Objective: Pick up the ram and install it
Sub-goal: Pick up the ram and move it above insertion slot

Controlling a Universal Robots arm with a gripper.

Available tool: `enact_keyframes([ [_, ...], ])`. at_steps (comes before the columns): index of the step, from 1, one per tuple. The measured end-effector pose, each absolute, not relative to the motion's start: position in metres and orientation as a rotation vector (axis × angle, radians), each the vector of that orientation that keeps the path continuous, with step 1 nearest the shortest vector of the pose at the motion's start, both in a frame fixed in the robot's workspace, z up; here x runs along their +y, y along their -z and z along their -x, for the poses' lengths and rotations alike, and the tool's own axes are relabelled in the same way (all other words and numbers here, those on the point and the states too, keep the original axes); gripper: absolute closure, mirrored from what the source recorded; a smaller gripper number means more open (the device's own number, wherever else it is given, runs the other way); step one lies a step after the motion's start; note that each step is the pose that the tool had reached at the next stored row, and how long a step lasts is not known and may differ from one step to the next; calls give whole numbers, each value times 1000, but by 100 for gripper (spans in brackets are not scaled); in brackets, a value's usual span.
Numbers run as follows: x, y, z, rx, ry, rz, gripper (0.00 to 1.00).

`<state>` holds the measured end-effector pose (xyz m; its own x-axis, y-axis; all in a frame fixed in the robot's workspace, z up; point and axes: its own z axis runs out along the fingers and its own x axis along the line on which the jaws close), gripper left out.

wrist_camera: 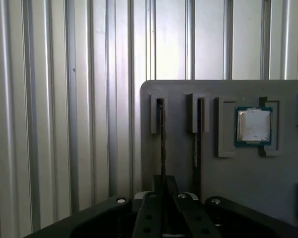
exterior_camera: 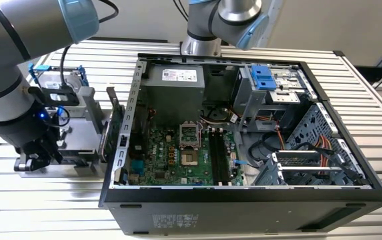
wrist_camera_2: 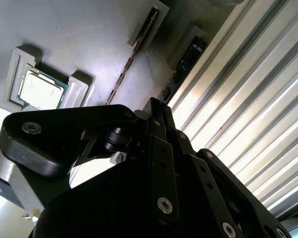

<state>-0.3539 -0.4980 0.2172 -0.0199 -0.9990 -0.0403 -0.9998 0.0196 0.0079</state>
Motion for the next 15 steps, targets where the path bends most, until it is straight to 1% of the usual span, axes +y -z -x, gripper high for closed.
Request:
enact_keyframes([
  [15, -498, -231, 354, 2226, -53, 2183, 100],
])
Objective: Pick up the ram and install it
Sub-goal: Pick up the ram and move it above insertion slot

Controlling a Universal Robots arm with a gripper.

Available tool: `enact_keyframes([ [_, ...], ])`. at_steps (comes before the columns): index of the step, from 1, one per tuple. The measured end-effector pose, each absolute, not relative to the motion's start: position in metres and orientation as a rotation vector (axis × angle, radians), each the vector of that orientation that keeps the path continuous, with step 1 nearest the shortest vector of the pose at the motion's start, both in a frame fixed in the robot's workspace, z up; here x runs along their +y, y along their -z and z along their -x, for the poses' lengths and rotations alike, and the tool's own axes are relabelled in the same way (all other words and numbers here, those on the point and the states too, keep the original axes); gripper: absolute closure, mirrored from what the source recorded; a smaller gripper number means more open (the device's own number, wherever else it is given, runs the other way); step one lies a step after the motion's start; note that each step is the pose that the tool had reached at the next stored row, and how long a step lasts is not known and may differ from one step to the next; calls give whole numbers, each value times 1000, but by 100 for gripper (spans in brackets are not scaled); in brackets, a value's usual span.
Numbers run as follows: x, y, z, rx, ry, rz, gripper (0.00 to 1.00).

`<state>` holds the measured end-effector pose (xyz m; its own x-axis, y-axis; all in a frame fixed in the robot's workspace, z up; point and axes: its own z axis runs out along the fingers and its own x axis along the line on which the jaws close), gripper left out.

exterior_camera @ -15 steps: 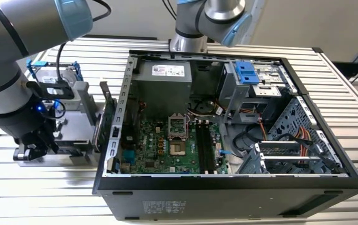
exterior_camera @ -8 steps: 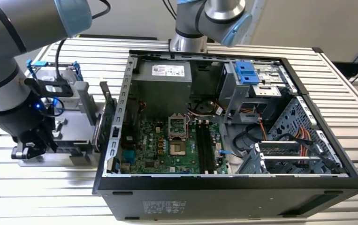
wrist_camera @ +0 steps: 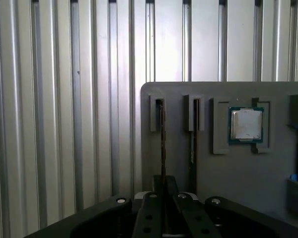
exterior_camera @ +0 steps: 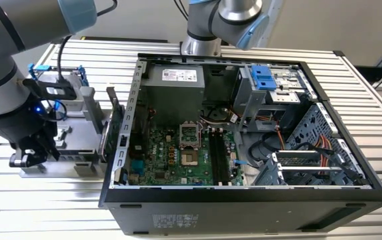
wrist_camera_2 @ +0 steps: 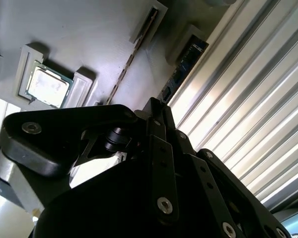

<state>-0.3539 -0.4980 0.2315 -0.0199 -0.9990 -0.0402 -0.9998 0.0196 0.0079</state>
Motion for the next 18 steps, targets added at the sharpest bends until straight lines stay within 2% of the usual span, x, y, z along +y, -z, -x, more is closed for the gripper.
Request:
enact_keyframes([
  [18, -498, -244, 354, 2226, -53, 2183, 100],
])
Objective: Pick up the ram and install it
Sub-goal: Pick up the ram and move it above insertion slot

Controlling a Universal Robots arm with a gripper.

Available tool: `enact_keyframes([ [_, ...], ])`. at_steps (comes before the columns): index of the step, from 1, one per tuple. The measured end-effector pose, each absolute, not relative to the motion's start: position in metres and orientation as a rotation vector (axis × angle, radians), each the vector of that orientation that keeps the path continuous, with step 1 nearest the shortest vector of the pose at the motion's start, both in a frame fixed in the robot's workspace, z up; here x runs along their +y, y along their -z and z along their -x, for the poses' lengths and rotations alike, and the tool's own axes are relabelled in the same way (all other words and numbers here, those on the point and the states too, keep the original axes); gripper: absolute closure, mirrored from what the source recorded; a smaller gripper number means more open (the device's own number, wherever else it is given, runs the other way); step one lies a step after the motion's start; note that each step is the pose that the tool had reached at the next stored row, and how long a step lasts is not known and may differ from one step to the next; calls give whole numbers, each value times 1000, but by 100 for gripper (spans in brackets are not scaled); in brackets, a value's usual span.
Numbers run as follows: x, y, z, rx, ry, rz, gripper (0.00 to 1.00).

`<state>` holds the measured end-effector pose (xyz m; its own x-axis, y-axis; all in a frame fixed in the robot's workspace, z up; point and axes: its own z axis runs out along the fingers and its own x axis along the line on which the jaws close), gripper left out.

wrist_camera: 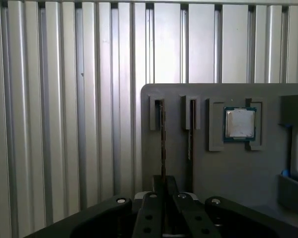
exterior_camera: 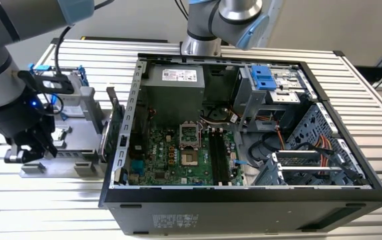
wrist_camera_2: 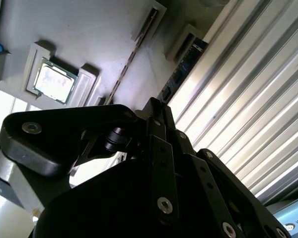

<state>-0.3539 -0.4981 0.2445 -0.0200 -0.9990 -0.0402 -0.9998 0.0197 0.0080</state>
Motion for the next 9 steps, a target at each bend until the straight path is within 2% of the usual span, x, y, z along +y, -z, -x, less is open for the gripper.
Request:
enact_keyframes([
  [9, -498, -251, 354, 2227, -53, 2183, 100],
])
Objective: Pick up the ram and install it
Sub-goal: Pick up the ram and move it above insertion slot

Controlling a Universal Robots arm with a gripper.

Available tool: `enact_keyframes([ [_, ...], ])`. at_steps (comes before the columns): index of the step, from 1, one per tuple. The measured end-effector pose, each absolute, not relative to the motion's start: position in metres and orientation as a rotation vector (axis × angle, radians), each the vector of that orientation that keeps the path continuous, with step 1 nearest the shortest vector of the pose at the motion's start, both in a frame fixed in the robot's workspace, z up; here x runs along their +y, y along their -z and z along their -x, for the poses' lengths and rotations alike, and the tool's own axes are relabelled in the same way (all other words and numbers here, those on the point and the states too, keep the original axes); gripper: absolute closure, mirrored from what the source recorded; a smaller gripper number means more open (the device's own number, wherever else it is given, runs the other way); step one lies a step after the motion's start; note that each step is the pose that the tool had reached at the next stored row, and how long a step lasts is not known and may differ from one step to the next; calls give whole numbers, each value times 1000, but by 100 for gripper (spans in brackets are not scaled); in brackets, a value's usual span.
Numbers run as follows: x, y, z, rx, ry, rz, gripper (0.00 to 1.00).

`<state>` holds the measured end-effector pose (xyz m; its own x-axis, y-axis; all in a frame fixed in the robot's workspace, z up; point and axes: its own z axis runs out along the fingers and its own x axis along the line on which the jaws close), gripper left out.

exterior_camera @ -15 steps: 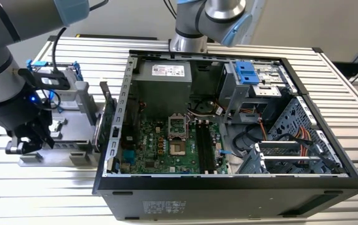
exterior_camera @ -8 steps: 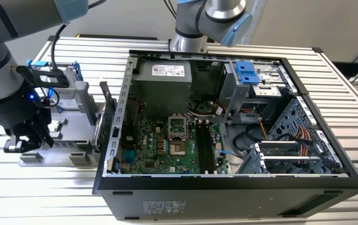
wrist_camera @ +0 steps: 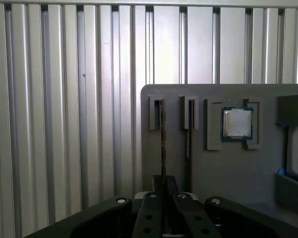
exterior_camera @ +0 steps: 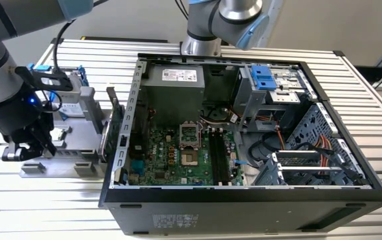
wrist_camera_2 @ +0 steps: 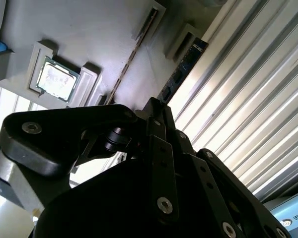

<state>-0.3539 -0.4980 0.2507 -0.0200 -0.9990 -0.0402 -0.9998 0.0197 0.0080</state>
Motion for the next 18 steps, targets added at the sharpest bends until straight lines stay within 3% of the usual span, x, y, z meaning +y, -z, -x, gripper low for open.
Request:
enact_keyframes([
  [18, -498, -269, 354, 2226, -54, 2182, 100],
])
